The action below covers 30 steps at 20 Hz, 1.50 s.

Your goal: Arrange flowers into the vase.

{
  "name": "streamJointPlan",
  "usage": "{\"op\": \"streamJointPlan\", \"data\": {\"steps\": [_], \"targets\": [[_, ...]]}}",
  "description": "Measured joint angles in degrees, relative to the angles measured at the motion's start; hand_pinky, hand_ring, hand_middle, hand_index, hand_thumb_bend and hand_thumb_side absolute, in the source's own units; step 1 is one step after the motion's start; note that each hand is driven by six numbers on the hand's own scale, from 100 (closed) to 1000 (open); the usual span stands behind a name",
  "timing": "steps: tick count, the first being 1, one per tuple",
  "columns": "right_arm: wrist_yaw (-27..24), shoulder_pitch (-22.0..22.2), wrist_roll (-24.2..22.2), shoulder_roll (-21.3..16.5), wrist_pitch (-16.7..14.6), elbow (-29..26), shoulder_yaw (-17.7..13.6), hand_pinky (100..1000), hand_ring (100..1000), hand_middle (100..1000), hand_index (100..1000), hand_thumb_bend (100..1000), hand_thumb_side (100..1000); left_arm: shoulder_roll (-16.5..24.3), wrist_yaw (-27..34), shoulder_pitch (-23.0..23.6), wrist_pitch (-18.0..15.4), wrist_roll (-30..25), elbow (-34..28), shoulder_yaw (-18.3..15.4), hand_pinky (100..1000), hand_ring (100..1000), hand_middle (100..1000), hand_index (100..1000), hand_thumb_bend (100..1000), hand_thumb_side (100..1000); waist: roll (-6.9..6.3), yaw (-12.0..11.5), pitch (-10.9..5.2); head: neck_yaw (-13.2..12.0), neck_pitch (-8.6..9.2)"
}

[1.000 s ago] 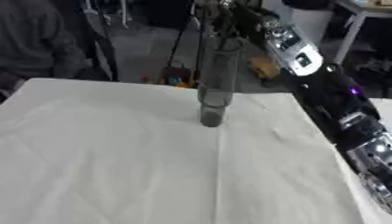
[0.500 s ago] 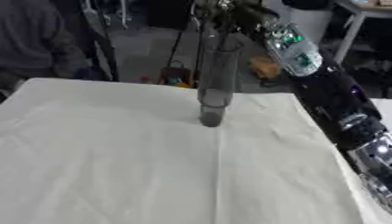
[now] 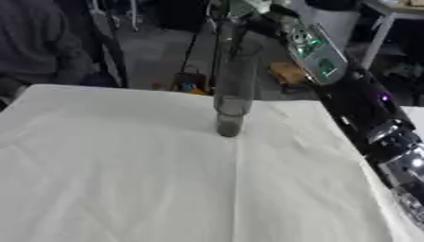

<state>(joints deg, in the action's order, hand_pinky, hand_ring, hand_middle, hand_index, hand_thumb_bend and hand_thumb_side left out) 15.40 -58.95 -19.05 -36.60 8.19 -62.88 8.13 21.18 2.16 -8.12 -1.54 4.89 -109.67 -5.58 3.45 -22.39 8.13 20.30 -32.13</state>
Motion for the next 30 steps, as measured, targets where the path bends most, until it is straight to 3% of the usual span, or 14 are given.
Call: {"op": "streamJointPlan", "data": {"steps": [11, 18, 22, 30], "targets": [[3.27, 0.14, -1.24, -0.04, -1.25, 0.45, -0.38, 1000, 1000, 966, 977, 273, 844, 0.0, 0.0, 0.05, -0.02, 0.03, 0.0, -0.01, 658, 719, 672, 715, 571, 740, -0.01, 0.02, 0.0, -0.04, 0.0], [3.28, 0.54, -0.73, -0.04, -1.3, 0.83, -0.4, 1000, 1000, 938, 972, 312, 827, 0.0, 0.0, 0.11, -0.07, 0.08, 0.0, -0.03, 658, 719, 671, 715, 571, 740, -0.11, 0.18, -0.01, -0.11, 0.0], [3.7, 1.31, 1.14, -0.06, -1.41, 0.85, -0.72, 1000, 999, 905, 951, 392, 781, 0.0, 0.0, 0.13, -0.07, 0.1, 0.0, -0.14, 658, 719, 671, 715, 571, 740, -0.22, 0.47, 0.01, -0.18, 0.01], [4.88, 2.33, 7.64, -0.15, -1.43, 1.56, -1.07, 1000, 997, 896, 952, 387, 785, 0.0, -0.01, 0.3, 0.0, 0.2, 0.01, -0.32, 658, 719, 671, 715, 572, 740, -0.74, 0.86, 0.21, -0.39, 0.03]]}}
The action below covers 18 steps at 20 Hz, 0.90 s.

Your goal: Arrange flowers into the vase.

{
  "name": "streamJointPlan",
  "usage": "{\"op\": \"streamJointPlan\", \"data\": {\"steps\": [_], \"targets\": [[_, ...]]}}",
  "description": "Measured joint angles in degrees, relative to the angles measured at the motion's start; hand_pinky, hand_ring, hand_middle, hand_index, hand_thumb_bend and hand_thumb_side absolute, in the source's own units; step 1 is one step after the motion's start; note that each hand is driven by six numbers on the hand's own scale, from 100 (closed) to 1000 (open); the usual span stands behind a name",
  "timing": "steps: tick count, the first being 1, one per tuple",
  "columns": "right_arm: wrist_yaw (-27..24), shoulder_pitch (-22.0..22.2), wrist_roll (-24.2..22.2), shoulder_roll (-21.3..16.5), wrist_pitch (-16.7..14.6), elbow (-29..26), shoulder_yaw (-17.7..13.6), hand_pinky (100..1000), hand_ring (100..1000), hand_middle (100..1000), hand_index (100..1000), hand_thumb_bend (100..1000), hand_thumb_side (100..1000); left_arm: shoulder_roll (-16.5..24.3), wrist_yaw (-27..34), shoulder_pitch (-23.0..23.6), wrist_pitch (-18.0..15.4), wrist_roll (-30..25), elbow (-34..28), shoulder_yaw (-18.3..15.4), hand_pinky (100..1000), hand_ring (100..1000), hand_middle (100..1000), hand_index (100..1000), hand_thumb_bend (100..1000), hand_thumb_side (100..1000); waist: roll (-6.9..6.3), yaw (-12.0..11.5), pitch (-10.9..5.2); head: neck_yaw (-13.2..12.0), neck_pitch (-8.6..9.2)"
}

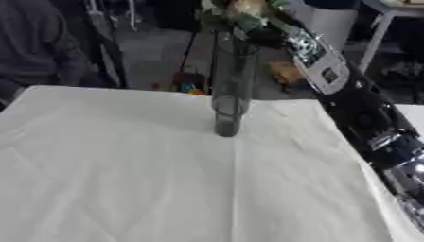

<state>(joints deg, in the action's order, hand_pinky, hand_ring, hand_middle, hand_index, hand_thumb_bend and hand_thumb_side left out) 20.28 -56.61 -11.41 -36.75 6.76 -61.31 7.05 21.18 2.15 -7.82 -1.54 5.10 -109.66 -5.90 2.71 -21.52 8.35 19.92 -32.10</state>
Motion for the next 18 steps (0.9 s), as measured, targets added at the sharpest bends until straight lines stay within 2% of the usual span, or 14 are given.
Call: {"op": "streamJointPlan", "data": {"steps": [6, 18], "targets": [[0.06, 0.16, 1.39, 0.01, -0.18, 1.19, -0.01, 1000, 1000, 904, 957, 385, 801, 0.0, 0.0, 0.02, 0.0, 0.0, 0.0, 0.0, 658, 718, 671, 715, 573, 741, -0.15, 0.04, 0.1, -0.13, 0.01], [0.08, 1.71, 1.02, 0.11, -0.78, 1.46, 0.05, 1000, 1000, 909, 959, 370, 824, -0.01, 0.0, 0.2, -0.01, 0.02, 0.0, -0.01, 658, 718, 671, 715, 573, 741, -0.22, 1.02, 0.1, -0.49, 0.01]]}}
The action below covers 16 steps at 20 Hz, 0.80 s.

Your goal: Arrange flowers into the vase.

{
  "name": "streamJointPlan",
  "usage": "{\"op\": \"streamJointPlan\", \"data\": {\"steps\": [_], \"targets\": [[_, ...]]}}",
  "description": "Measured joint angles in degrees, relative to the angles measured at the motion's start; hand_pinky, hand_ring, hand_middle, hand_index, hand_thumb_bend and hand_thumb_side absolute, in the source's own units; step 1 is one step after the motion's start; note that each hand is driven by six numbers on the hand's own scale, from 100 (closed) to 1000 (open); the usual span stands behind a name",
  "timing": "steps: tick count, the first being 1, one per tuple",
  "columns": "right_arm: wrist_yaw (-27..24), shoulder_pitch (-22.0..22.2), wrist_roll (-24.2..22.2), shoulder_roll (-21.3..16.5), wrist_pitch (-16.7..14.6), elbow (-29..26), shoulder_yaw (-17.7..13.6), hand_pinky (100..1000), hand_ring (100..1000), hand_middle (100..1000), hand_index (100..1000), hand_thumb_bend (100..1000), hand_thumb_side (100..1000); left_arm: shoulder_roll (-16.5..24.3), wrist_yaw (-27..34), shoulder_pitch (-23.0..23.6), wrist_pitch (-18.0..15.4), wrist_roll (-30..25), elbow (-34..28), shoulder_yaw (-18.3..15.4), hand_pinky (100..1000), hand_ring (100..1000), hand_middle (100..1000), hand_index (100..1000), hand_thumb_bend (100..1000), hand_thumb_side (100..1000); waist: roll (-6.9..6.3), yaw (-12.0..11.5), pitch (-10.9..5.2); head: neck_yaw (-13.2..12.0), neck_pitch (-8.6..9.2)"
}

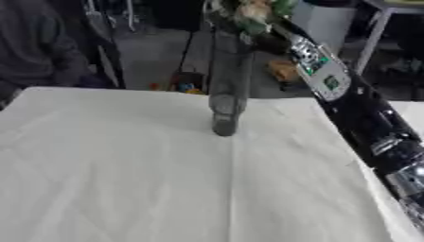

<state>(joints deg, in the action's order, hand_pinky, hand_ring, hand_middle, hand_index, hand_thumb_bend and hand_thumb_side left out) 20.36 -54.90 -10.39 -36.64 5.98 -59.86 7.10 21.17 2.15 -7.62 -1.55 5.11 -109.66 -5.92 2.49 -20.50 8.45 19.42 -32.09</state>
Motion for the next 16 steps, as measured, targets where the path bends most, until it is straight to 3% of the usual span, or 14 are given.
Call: {"op": "streamJointPlan", "data": {"steps": [16], "targets": [[-0.88, 2.41, -2.27, 0.1, -1.13, -2.84, 0.43, 1000, 999, 907, 958, 318, 856, -0.02, -0.18, 0.55, -0.12, 0.25, 0.03, -0.18, 658, 717, 671, 715, 573, 741, 0.01, 2.05, -0.86, -0.82, -0.03]]}}
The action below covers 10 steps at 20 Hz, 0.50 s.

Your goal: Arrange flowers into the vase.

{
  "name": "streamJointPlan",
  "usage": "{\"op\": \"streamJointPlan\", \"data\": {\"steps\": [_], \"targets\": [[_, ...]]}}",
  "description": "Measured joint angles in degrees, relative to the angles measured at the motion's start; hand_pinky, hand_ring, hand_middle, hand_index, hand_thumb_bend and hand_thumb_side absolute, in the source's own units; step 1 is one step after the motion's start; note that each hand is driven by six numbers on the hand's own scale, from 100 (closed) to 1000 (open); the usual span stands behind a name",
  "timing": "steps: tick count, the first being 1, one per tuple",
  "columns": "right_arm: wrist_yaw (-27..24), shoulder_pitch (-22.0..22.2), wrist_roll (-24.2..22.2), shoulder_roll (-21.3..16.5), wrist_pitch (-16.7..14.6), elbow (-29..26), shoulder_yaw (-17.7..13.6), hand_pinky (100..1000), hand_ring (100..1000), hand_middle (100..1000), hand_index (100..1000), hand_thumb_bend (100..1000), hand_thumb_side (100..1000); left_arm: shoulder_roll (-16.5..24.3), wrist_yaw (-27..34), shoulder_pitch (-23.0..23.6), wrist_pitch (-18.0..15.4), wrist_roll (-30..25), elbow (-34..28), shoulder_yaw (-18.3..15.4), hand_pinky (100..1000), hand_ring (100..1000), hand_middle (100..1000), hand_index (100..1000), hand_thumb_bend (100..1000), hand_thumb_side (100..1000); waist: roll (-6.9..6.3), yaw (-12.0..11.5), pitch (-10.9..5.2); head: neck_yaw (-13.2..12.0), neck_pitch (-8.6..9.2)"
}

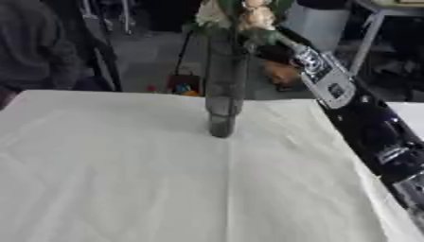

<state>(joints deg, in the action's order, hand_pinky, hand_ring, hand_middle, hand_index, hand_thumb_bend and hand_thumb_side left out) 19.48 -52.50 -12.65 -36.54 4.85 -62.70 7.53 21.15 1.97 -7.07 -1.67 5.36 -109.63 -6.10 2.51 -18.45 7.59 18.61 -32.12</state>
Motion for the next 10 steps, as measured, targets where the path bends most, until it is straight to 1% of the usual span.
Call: {"op": "streamJointPlan", "data": {"steps": [10], "targets": [[-3.34, 3.16, -1.37, -0.14, 0.61, -4.86, 0.59, 1000, 983, 897, 951, 302, 860, 0.0, -0.1, 0.57, 0.08, 0.37, 0.32, -0.41, 658, 717, 671, 714, 573, 741, 0.25, 2.34, -0.71, -1.15, -0.12]]}}
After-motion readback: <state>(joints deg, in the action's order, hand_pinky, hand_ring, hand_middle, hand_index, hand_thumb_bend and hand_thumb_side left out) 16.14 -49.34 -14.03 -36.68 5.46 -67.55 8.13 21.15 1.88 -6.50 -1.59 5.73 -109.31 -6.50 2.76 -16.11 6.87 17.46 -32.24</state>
